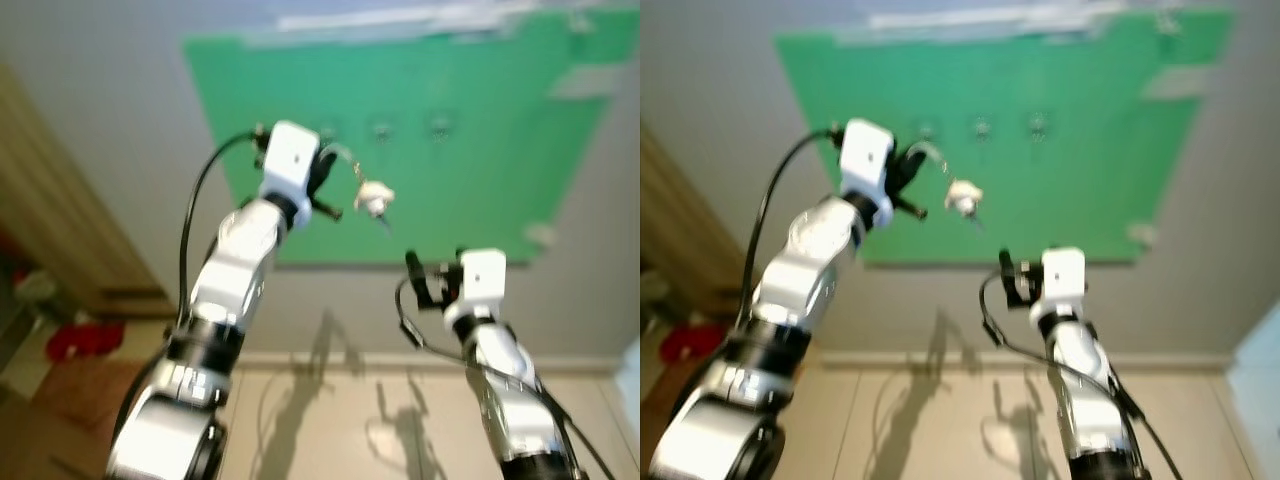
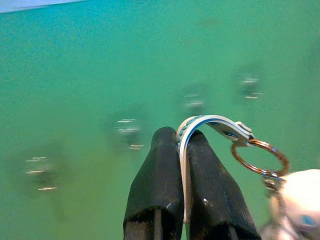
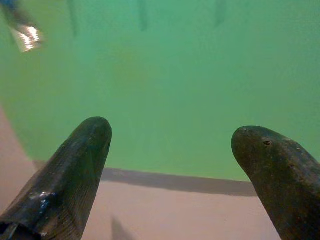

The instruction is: Hang keys on a hook

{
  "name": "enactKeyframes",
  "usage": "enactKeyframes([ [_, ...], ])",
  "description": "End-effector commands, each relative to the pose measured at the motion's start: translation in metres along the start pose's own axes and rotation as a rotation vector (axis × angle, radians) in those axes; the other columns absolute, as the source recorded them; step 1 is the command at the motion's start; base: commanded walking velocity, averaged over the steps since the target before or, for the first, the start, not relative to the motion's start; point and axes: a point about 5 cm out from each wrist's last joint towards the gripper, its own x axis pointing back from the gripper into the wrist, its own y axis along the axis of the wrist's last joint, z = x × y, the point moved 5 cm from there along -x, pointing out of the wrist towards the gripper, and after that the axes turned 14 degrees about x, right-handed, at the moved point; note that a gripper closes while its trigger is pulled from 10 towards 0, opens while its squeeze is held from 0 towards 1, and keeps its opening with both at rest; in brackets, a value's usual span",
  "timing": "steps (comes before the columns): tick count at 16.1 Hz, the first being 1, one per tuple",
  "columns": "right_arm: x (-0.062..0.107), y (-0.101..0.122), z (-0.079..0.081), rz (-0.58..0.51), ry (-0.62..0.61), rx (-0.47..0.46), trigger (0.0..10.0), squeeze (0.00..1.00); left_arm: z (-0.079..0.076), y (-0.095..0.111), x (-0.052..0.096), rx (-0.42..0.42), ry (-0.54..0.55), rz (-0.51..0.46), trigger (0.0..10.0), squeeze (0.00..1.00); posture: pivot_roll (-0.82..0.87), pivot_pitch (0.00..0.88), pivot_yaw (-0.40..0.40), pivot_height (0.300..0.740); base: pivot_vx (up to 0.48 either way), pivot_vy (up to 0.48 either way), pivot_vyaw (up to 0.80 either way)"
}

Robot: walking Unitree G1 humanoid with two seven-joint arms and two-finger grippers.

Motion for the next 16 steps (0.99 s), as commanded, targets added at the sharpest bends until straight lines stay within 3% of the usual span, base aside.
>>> enactKeyframes([
  [1,-0.004,0.013,0.01,-0.036,0.025,-0.011,10.0,0.0,0.019,-0.002,0.004,-0.008,0.055,0.014,0.0,0.0,-0.11,0.0,0.119,0.74,0.48,0.0,0.0],
  [3,0.0,0.011,0.011,-0.028,0.029,-0.011,10.0,0.0,0.024,0.002,0.002,0.003,0.081,0.004,0.0,0.0,-0.11,0.0,0.117,0.74,0.48,0.0,0.0],
  [7,0.01,0.01,0.015,-0.022,0.044,-0.01,10.0,0.0,0.03,0.01,-0.008,-0.009,0.104,0.02,0.0,0.0,-0.14,0.0,0.122,0.74,0.0,0.0,0.0],
  [10,0.02,0.008,0.018,-0.015,0.078,-0.02,10.0,0.0,0.048,0.017,-0.013,-0.01,0.21,0.039,0.0,0.0,-0.16,0.0,0.122,0.74,0.0,0.0,0.0],
  [16,0.024,0.006,0.017,0.001,0.073,-0.013,10.0,0.0,0.033,0.026,-0.022,-0.03,0.143,0.034,0.0,0.0,-0.16,0.0,0.132,0.74,0.0,0.0,0.0],
])
